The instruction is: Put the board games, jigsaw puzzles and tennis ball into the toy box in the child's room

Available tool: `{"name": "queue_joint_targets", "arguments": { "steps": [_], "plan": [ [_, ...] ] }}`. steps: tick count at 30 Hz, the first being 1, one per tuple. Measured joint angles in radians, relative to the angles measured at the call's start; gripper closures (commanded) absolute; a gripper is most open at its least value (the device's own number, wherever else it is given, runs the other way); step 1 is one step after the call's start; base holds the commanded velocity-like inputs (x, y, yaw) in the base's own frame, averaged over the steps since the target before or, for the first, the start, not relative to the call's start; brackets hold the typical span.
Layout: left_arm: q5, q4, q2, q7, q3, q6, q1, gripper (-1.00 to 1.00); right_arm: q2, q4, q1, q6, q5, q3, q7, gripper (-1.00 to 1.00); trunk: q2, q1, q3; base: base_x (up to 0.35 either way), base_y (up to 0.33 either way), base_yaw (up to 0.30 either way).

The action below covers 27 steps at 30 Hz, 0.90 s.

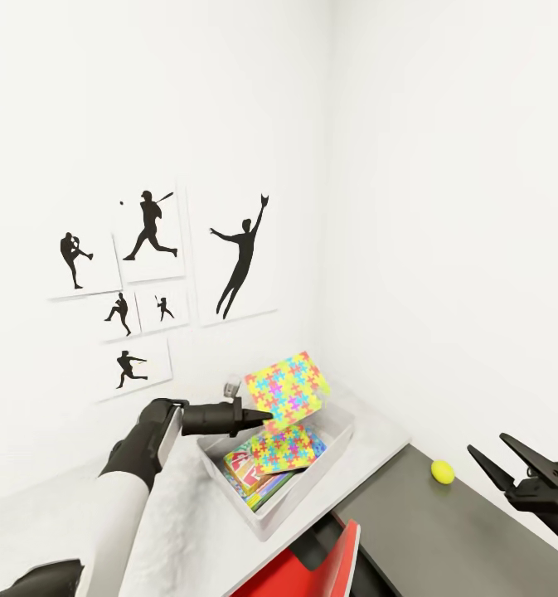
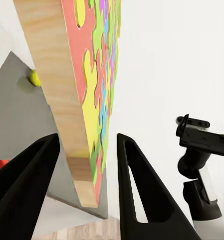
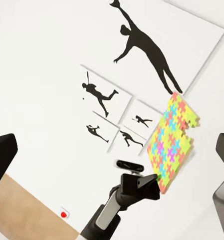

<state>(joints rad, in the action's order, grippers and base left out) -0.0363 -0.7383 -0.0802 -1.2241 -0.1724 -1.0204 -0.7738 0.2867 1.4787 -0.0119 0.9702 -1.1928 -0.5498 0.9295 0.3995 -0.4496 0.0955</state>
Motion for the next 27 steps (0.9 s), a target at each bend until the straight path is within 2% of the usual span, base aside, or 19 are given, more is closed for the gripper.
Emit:
{"name": "queue_joint_targets", "arguments": {
  "steps": [2,3,5,11,18,24,25,27],
  "plan": [
    [0.000,0.000,-0.019,0.000,-0.001,0.000,0.000,1.00,-0.002,0.000,0.000,-0.001,0.000,0.001,-0.001,-1.00,0.000,0.000,0.000,0.000,0.000,0.000],
    [0.000,0.000,-0.041,0.002,-0.001,0.000,0.001,1.00,-0.005,0.001,0.000,-0.002,0.000,0.001,-0.001,-1.00,0.000,0.000,0.000,0.000,0.000,0.000],
    [-0.002,0.000,-0.059,0.013,-0.001,0.002,0.001,1.00,-0.007,0.002,0.000,-0.003,0.001,0.001,-0.001,-1.00,0.000,0.000,0.000,0.000,0.000,0.000],
    [0.004,0.001,-0.090,0.066,-0.002,0.003,0.001,1.00,-0.008,0.003,0.000,-0.003,0.001,0.000,-0.001,-1.00,0.000,0.000,0.000,0.000,0.000,0.000],
    [0.005,0.085,-0.093,0.072,-0.003,0.006,0.001,1.00,-0.008,0.003,0.000,-0.004,0.001,0.000,-0.001,-1.00,0.000,0.000,0.000,0.000,0.000,0.000],
    [0.060,0.134,-0.093,0.100,-0.007,0.007,0.001,1.00,-0.008,0.003,0.000,-0.004,0.001,0.000,-0.001,-1.00,0.000,0.000,0.000,0.000,0.000,0.000],
    [0.066,0.137,-0.093,0.114,-0.015,0.007,0.001,1.00,-0.008,0.003,0.000,-0.004,0.001,0.000,-0.001,-1.00,0.000,0.000,0.000,0.000,0.000,0.000],
    [0.074,0.140,-0.093,0.145,-0.054,0.007,0.001,1.00,-0.008,0.003,0.000,-0.004,0.002,0.000,-0.001,-1.00,0.000,0.000,0.000,0.000,0.000,0.000]
  ]
}}
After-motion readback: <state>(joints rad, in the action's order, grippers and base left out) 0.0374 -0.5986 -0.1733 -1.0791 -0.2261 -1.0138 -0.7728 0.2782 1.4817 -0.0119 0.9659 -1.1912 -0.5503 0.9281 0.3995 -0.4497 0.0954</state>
